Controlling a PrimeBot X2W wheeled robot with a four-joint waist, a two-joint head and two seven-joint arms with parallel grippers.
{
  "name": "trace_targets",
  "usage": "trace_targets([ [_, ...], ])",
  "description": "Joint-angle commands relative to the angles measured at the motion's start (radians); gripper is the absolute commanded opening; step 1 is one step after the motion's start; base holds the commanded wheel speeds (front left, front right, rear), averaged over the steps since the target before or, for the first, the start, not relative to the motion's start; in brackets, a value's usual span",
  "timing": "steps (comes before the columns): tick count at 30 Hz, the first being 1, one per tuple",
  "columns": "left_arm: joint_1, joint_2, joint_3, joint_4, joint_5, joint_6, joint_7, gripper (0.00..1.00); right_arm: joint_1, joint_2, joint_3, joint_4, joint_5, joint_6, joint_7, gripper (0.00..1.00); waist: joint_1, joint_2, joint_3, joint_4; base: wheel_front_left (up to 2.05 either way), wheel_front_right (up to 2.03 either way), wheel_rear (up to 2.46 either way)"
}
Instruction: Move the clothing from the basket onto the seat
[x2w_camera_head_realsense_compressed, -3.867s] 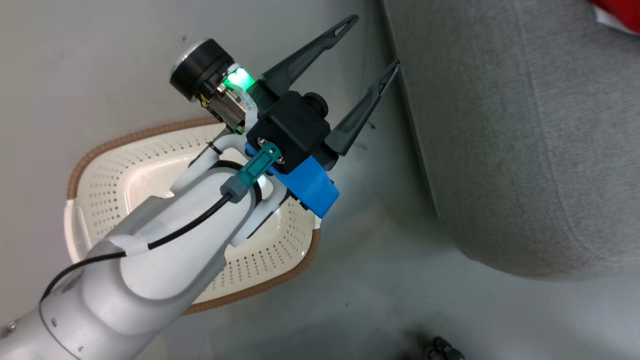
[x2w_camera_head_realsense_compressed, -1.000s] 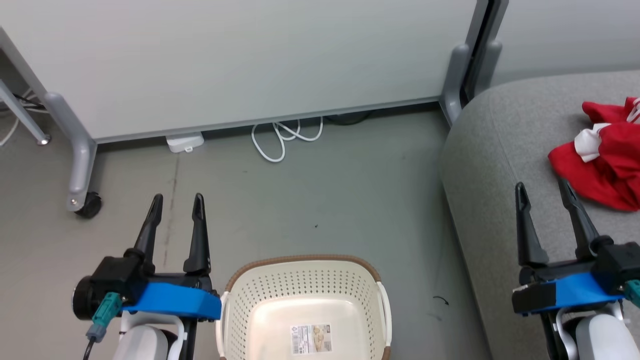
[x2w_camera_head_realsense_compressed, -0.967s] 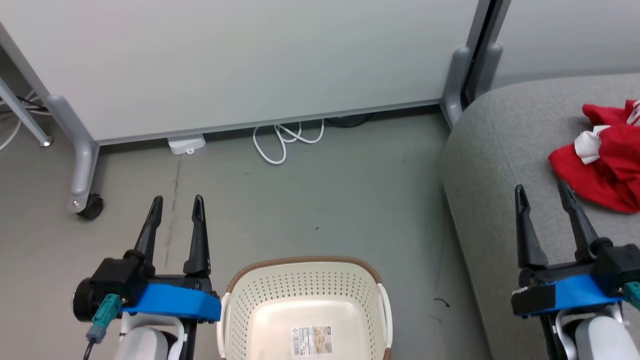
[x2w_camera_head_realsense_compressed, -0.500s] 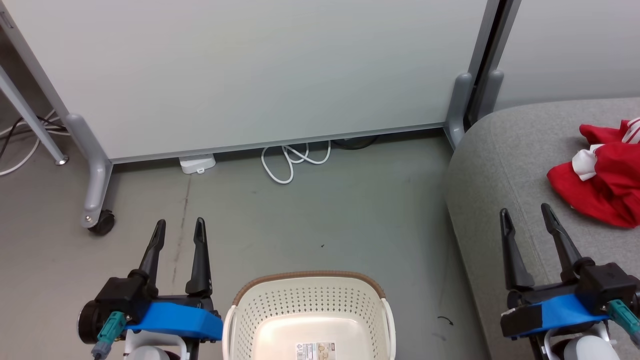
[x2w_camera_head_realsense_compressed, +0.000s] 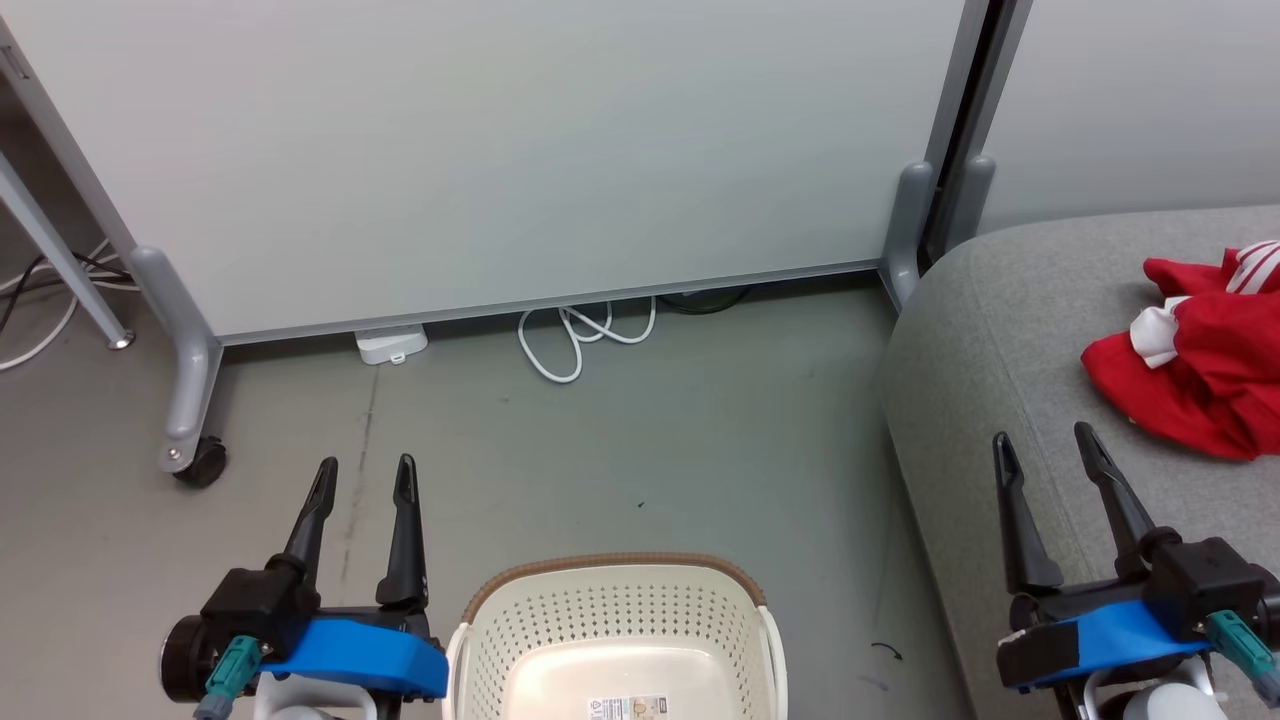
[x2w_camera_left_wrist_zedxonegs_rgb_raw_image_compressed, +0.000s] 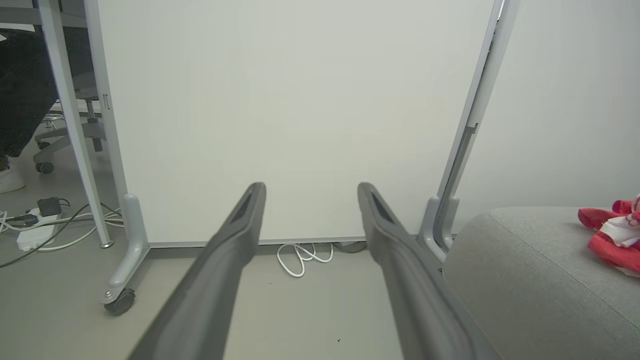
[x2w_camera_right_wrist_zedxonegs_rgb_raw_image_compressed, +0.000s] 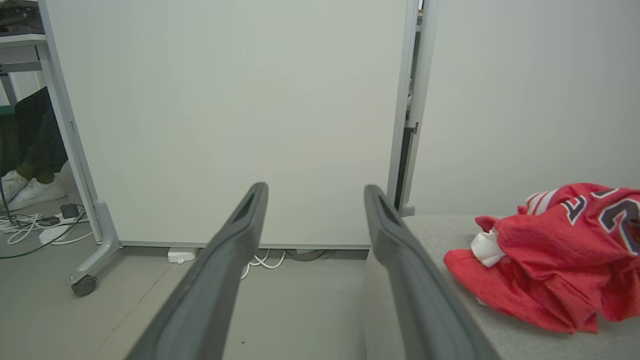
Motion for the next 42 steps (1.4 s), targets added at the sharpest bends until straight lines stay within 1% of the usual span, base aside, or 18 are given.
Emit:
trace_targets([
  [1, 0.006, 0.001, 0.007, 0.002, 0.009, -0.005, -0.005, 1.00, 0.017, 0.003, -0.001, 0.005, 0.000, 0.000, -0.003, 1.00, 0.0000, 0.0000, -0.001, 0.001, 0.00, 0.00, 0.00],
  [7, 0.004, -0.002, 0.015, 0.003, 0.021, -0.005, -0.005, 1.00, 0.013, 0.003, 0.000, 0.012, 0.008, 0.000, -0.003, 1.00, 0.0000, 0.0000, -0.003, 0.003, 0.00, 0.00, 0.00],
  [8, 0.000, -0.002, 0.012, 0.004, 0.018, -0.002, 0.000, 0.00, 0.000, 0.001, 0.000, 0.012, 0.007, 0.000, 0.000, 0.00, 0.0000, 0.0000, -0.003, 0.003, 0.00, 0.00, 0.00],
  [13, 0.028, -0.005, 0.014, 0.044, 0.001, -0.002, 0.011, 0.00, 0.011, 0.003, -0.004, 0.058, 0.023, 0.000, 0.012, 0.00, 0.0002, 0.0000, -0.003, 0.003, 0.00, 0.00, 0.00],
  [27, 0.015, -0.005, 0.048, 0.030, -0.263, -0.006, 0.080, 0.00, 0.001, 0.003, -0.012, 0.063, 0.314, 0.000, 0.080, 0.00, 0.0002, 0.0000, -0.002, 0.002, 0.00, 0.00, 0.00],
  [42, 0.004, -0.006, 0.076, 0.015, -0.502, -0.009, 0.140, 0.00, -0.008, 0.002, -0.019, 0.067, 0.575, 0.000, 0.141, 0.00, 0.0002, 0.0000, -0.001, 0.002, 0.00, 0.00, 0.00],
])
